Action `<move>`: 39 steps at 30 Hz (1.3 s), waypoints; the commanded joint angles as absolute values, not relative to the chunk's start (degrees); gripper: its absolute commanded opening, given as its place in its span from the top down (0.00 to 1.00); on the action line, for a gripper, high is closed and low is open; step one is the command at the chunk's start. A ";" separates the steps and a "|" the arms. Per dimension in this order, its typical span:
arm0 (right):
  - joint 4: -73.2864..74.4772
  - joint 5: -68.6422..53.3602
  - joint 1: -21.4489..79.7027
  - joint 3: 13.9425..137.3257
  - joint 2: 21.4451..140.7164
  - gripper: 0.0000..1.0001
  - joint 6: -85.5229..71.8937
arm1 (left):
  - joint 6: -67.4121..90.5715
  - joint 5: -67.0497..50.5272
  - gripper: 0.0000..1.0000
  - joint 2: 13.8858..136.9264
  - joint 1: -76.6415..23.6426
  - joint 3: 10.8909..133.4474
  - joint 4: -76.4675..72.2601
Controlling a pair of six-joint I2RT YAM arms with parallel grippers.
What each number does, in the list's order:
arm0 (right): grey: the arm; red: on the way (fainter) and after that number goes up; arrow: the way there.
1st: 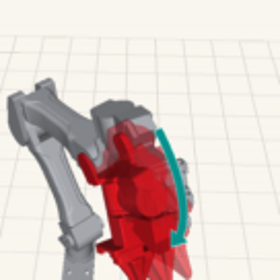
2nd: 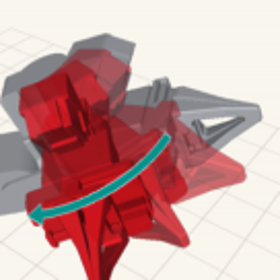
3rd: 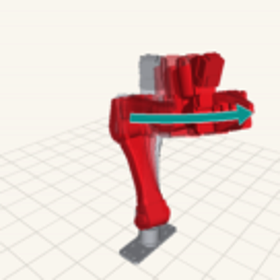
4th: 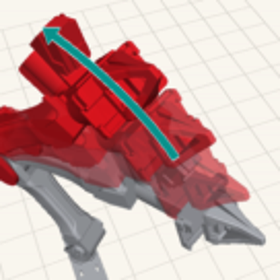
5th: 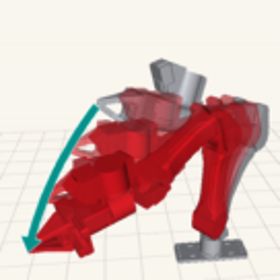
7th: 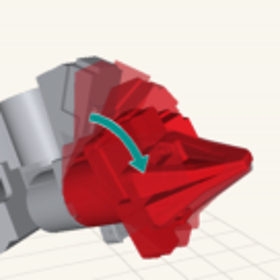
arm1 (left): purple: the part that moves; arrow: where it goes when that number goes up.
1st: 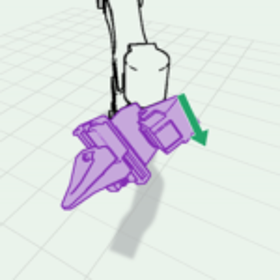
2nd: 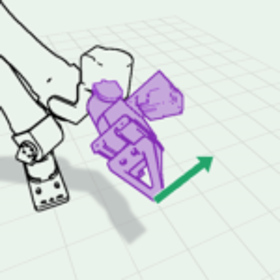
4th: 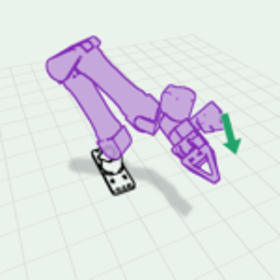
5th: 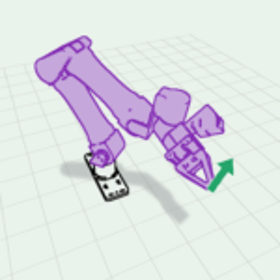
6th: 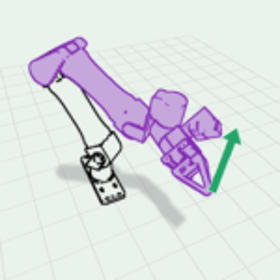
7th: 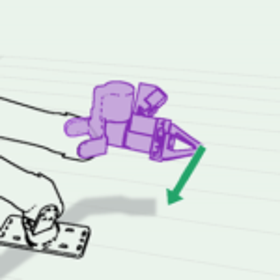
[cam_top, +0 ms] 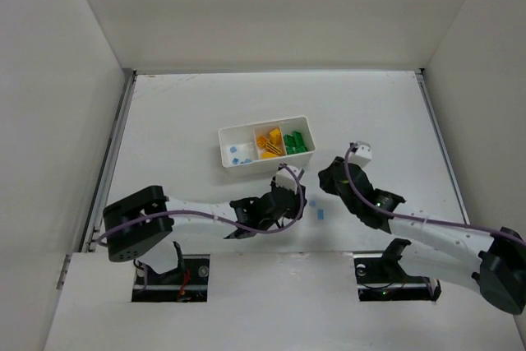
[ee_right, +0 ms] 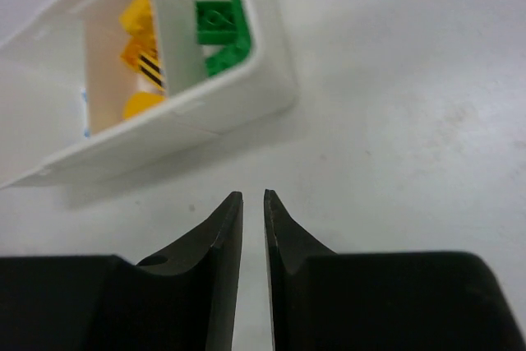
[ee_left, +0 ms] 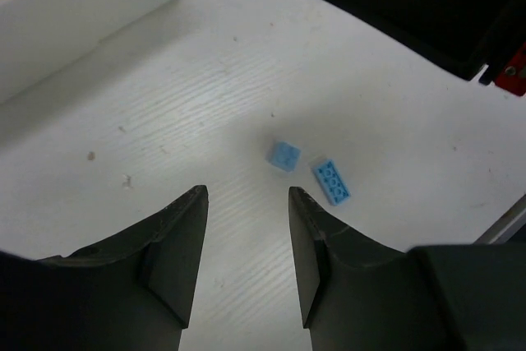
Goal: Sort the legos into containers by color
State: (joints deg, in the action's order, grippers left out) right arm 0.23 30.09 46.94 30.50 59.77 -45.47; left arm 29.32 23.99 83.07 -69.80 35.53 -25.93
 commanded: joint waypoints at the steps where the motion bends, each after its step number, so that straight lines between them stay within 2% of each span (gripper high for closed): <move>1: 5.70 32.17 46.89 26.64 53.81 0.76 -51.50 | 25.67 21.72 0.58 86.91 -71.06 39.80 -30.41; 8: 15.20 34.45 46.89 21.45 46.85 0.63 -59.23 | 23.82 18.37 0.58 97.46 -71.15 45.96 -29.97; 20: 15.82 33.66 47.06 18.72 42.54 0.61 -60.38 | 23.29 18.28 0.61 104.50 -70.00 50.10 -29.80; 23: 15.56 33.05 47.06 19.16 44.38 0.61 -60.12 | 23.29 18.63 0.67 105.47 -69.74 50.54 -29.53; 31: 17.05 32.96 49.61 20.83 48.51 0.59 -60.64 | 23.91 19.42 0.81 103.72 -68.16 48.43 -29.18; 39: 18.37 29.88 56.10 25.04 57.64 0.55 -58.54 | 25.13 20.57 0.84 93.71 -65.70 43.16 -29.18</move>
